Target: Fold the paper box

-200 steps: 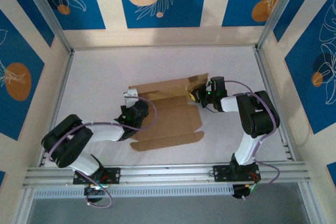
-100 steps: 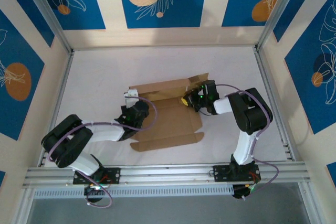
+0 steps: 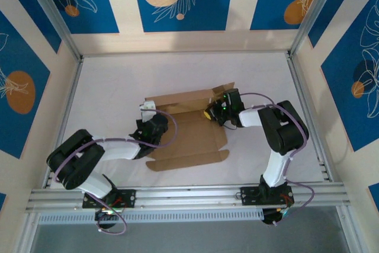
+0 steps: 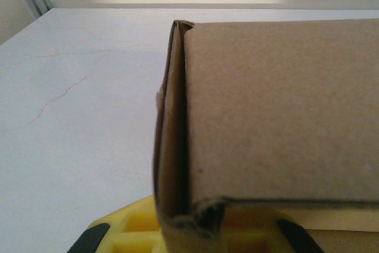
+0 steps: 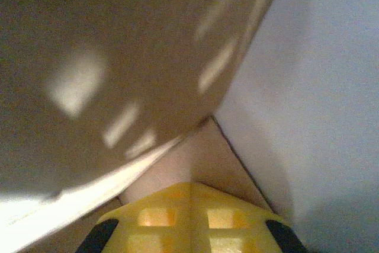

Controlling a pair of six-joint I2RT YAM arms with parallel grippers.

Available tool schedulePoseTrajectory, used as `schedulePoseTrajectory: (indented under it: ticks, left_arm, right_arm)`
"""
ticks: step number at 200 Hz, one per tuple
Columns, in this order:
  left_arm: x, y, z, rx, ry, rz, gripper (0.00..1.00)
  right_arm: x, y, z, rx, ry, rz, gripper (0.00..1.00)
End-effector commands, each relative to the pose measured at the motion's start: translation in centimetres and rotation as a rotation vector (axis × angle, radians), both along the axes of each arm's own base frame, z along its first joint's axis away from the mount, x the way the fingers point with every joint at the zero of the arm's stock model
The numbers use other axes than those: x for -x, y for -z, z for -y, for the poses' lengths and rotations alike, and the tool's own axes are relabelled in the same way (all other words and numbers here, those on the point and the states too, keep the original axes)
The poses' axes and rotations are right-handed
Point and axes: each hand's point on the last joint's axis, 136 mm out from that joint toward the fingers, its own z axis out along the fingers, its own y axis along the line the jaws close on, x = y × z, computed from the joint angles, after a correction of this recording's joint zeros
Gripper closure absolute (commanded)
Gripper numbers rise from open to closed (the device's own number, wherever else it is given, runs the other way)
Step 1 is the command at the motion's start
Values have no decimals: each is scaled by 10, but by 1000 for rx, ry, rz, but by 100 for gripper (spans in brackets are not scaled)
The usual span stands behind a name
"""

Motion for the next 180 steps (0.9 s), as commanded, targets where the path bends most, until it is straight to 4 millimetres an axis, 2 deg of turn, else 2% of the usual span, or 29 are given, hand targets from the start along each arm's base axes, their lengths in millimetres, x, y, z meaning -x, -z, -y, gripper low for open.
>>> schedulePoseTrajectory:
  ticks: [1,21,51,75,101,125,135,147,155,168,180]
  left_arm:
    - [4,-3,-3,-30,-11,12,100]
    - [2,-8,-6,-25,-22,23,100]
    - [-2,-13,-4,-24,-11,29,100]
    - [-7,-15,2,-23,27,37,100]
    - [-10,-15,12,-29,105,48,100]
    - [-12,-13,20,-35,171,47,100]
    - [-13,-10,24,-35,194,38,100]
    - [-15,-9,26,-32,207,29,100]
    - [-16,-8,27,-31,211,27,100]
    - [-17,-7,25,-31,203,21,100]
    - [-19,-7,22,-31,183,17,100]
  right_arm:
    - [20,-23,16,133,-80,24,79]
    - [31,-44,40,195,-60,43,73]
    - [47,-70,75,228,-36,101,73]
    - [50,-95,110,385,-19,215,75]
    - [22,-137,153,519,61,338,75]
    - [-16,-153,183,549,134,325,73]
    - [-32,-149,191,559,142,289,72]
    - [-52,-148,192,539,108,279,70]
    - [-62,-140,192,517,83,241,70]
    - [-76,-127,179,430,4,211,70]
    - [-80,-111,167,353,-55,165,72]
